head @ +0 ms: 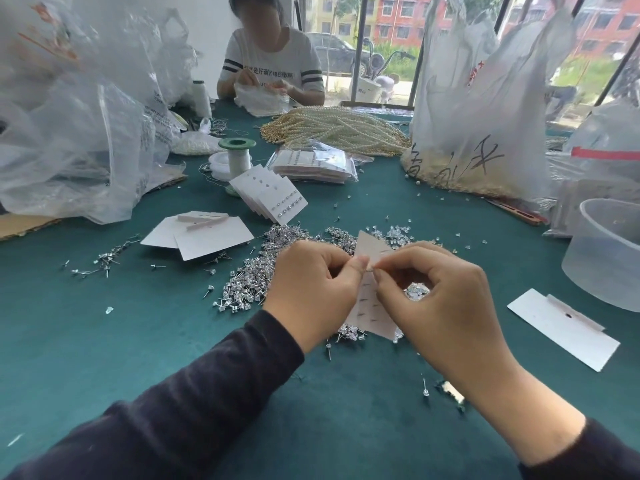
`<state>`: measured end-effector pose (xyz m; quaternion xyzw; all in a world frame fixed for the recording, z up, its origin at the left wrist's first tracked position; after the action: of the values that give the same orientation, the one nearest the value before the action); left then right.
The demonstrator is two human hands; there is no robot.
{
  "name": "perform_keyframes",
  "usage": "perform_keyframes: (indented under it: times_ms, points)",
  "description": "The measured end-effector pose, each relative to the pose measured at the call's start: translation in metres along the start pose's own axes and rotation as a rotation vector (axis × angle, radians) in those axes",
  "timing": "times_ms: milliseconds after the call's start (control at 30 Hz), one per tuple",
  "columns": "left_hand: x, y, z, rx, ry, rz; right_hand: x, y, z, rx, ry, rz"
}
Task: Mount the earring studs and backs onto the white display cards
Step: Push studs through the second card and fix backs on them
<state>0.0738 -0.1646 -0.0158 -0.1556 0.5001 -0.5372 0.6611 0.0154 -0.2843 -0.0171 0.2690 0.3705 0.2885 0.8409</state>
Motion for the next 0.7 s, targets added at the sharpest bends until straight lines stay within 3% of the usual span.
perform_keyframes:
  times_ms: [700]
  points:
    - [0.0015, 0.0035, -0.0007, 0.036, 0.011, -0.018, 0.0014, 0.0001, -0.0037, 0.011, 0.065, 0.029]
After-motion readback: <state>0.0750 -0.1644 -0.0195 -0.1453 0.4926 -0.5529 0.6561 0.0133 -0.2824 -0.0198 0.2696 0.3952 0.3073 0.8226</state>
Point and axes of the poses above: each hand's wrist, its own z-axis towards the middle knuckle, its own x-axis out of the palm, y = z × x, the point moved 1 cm from there along z, towards the middle knuckle, and after that the axes turned 2 degrees about x, right-handed, at the moved point
